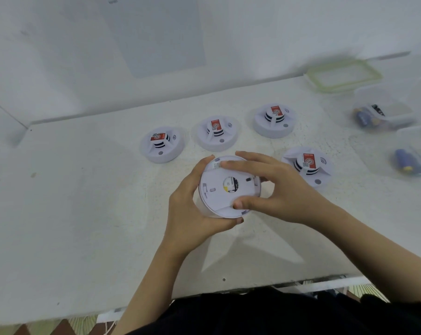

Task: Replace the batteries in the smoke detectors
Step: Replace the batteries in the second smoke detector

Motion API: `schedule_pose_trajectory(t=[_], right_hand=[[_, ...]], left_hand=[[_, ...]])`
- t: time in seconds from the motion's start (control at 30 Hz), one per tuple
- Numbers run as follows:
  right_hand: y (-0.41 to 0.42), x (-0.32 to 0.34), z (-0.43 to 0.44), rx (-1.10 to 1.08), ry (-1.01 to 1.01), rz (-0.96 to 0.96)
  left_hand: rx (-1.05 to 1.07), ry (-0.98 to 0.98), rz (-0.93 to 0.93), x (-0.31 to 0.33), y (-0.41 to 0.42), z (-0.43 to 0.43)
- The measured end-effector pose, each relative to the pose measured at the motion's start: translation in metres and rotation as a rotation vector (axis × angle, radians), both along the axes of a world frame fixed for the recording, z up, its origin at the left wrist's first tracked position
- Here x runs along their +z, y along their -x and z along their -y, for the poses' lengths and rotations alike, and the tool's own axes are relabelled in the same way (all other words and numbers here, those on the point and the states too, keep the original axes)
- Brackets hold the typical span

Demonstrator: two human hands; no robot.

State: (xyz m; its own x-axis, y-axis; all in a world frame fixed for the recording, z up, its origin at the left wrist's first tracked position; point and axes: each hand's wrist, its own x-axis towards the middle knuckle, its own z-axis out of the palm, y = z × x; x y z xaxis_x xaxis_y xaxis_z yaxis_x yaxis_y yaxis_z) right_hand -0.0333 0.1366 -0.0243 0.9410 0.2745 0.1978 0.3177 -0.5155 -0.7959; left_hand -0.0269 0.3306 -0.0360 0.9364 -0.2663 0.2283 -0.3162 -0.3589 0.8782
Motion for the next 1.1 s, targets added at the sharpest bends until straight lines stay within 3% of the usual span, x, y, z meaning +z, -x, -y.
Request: schedule_pose_trajectory(t=[0.5,0.77,1.1], right_hand=[[0.001,0.012,0.013,0.146,-0.191,-0.135],[0.007,0.022,0.027,0.003,0.080,0.101],[0.008,0.028,0.029,-0.066,0.104,0.211]], left_hand=[[-0.115,0.090,-0.018,0.013,0.000,0.006],[-0.146,0.063,-0.021,0.017,-0.002,0.012],[-0.158,0.059,0.062,0.028,-0.003,0.026]])
